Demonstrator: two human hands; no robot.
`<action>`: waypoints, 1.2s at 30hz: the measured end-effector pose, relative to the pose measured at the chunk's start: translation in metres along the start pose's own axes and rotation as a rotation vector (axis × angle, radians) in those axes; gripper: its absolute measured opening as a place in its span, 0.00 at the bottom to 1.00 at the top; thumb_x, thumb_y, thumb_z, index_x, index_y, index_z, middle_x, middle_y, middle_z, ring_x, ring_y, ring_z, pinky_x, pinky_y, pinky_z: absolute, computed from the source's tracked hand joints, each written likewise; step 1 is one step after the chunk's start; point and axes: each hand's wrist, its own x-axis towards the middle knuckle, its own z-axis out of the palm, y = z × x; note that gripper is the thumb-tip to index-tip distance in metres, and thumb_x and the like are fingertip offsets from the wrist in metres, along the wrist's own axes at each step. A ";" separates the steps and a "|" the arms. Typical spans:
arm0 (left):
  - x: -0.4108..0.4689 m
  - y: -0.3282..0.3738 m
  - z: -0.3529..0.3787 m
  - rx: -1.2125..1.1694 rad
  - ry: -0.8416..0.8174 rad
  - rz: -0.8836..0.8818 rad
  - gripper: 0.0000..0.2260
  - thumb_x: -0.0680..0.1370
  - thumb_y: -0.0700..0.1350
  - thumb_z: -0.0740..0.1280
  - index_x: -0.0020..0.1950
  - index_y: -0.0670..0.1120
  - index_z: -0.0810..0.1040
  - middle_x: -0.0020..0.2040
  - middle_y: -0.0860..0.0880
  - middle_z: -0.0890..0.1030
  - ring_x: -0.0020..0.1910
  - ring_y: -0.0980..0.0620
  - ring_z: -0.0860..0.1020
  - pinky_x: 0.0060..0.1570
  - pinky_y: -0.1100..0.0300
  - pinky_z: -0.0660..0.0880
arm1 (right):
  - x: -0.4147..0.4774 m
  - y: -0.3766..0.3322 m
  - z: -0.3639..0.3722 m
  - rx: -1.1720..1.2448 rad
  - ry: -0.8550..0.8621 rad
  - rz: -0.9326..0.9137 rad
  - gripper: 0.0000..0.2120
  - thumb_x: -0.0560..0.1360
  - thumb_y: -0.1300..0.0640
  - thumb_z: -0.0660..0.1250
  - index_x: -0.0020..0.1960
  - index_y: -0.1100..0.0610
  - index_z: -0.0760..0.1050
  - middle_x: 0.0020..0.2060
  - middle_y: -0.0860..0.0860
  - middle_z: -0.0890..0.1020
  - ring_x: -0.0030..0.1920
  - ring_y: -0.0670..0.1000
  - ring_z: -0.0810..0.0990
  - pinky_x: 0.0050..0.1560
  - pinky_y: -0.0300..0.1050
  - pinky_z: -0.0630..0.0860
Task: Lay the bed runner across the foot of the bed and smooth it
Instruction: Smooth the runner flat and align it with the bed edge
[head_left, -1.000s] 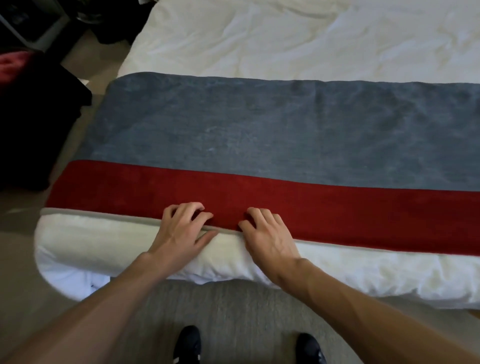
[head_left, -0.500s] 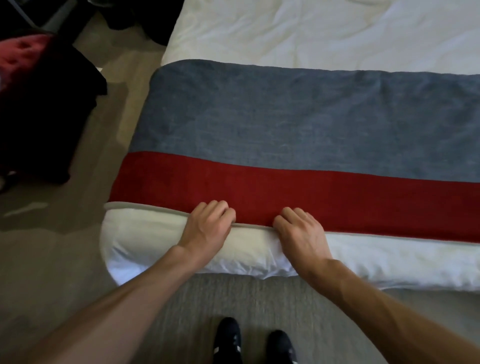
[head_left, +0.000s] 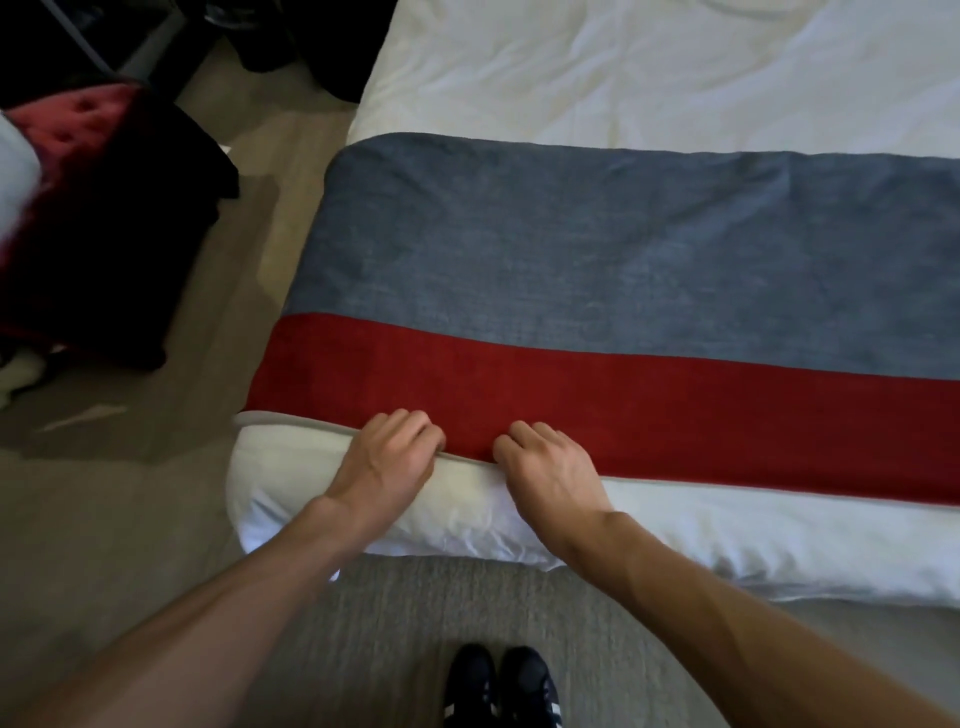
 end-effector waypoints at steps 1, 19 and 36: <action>-0.001 0.003 0.001 -0.013 -0.003 -0.006 0.07 0.64 0.32 0.71 0.36 0.41 0.77 0.33 0.45 0.76 0.31 0.43 0.74 0.30 0.51 0.72 | 0.000 -0.002 0.001 -0.003 -0.024 -0.013 0.17 0.51 0.69 0.75 0.32 0.56 0.72 0.28 0.51 0.74 0.28 0.53 0.73 0.26 0.42 0.67; -0.050 -0.112 -0.036 -0.060 -0.082 -0.230 0.16 0.74 0.46 0.56 0.45 0.39 0.81 0.41 0.43 0.79 0.38 0.42 0.77 0.39 0.48 0.74 | 0.066 -0.103 0.026 0.038 -0.070 -0.055 0.11 0.59 0.66 0.75 0.38 0.57 0.76 0.33 0.52 0.76 0.32 0.53 0.74 0.30 0.45 0.70; -0.072 -0.242 -0.013 -0.387 -0.162 -0.100 0.05 0.69 0.39 0.69 0.40 0.43 0.74 0.38 0.45 0.76 0.38 0.44 0.76 0.38 0.51 0.73 | 0.166 -0.218 0.079 -0.108 -0.153 0.087 0.04 0.72 0.64 0.61 0.45 0.59 0.74 0.42 0.55 0.78 0.45 0.58 0.76 0.44 0.50 0.69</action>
